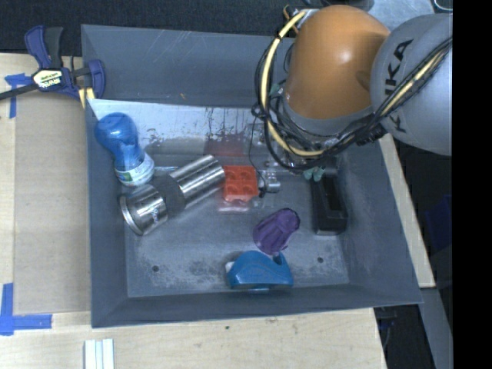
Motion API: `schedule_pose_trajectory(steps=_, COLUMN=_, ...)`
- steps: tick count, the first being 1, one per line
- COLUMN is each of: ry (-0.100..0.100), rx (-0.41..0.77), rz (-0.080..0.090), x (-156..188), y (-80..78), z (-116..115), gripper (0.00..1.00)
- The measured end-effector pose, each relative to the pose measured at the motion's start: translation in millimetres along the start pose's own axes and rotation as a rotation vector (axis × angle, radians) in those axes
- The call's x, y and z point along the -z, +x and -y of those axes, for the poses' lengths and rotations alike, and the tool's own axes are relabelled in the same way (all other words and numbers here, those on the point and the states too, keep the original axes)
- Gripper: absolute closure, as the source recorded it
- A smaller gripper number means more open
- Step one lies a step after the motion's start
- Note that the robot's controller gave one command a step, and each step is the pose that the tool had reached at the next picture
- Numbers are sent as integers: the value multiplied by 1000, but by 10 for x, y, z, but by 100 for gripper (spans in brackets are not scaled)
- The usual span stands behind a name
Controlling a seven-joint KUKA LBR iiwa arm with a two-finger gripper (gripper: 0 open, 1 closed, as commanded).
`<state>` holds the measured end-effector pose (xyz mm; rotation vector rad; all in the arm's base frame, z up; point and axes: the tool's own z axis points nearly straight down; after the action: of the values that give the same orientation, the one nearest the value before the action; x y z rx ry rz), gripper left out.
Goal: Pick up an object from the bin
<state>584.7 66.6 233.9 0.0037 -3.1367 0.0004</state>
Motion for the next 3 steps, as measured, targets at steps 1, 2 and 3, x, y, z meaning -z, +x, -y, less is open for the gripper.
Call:
schedule_pose_trajectory(steps=1, ry=-1, rx=-3, rz=9, x=53, y=-13, z=5, gripper=0)
schedule_pose_trajectory(steps=2, ry=0, rx=224, rz=7, x=-722, y=-155, z=-329, gripper=0)
schedule_pose_trajectory(steps=3, ry=0, rx=323, rz=13, x=-728, y=-445, z=-376, gripper=0)
